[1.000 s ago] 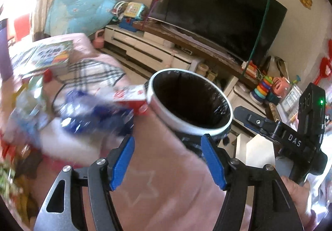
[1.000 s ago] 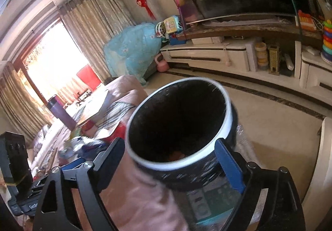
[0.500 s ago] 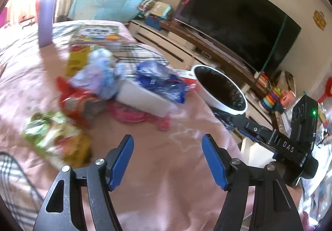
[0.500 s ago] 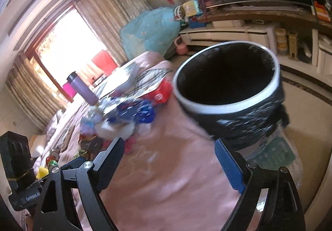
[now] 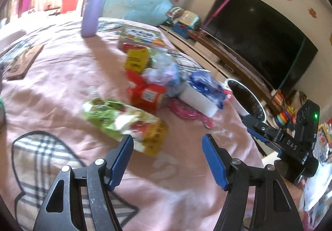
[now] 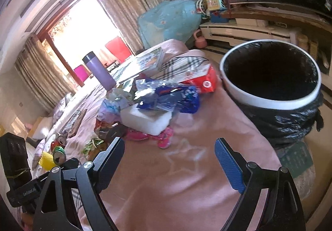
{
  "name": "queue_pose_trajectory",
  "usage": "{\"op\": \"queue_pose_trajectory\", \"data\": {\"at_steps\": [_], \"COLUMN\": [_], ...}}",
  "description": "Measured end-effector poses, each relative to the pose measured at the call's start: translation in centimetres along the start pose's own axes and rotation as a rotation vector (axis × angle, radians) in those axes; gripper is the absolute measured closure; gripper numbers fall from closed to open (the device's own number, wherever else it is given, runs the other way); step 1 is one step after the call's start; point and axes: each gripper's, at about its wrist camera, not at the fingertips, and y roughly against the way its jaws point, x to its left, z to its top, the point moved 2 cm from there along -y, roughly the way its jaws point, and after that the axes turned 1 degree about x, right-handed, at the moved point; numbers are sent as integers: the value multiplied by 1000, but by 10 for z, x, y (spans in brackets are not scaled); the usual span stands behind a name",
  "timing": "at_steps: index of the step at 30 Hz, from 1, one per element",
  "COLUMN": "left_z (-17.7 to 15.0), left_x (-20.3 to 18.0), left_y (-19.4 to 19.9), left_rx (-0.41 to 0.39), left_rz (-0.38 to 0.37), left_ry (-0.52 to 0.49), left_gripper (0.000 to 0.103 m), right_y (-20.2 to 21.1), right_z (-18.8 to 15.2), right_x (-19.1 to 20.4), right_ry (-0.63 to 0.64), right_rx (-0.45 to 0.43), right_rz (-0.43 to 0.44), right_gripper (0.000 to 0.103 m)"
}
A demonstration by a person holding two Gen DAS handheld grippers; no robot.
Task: Collect trash
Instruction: 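Grasp green juice pouch with left tool while right tool grasps white foam block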
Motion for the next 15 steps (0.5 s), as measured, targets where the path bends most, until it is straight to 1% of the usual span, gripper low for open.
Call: {"op": "queue_pose_trajectory", "data": {"at_steps": [3, 6, 9, 12, 15], "left_z": [4, 5, 7, 10, 18], "left_x": [16, 30, 43, 54, 62], "left_y": [7, 8, 2, -12, -25], "left_rx": [-3, -1, 30, 77, 103], "left_rz": [7, 34, 46, 12, 3], "left_ry": [47, 92, 151, 231, 279], "left_gripper": [32, 30, 29, 29, 29], "right_y": [-6, -16, -24, -33, -44], "right_z": [2, 2, 2, 4, 8], "right_x": [7, 17, 26, 34, 41], "right_ry": [16, 32, 64, 106, 152], "right_rx": [4, 19, 26, 35, 46], "right_rz": [10, 32, 39, 47, 35], "right_gripper": [13, 13, 14, 14, 15]}}
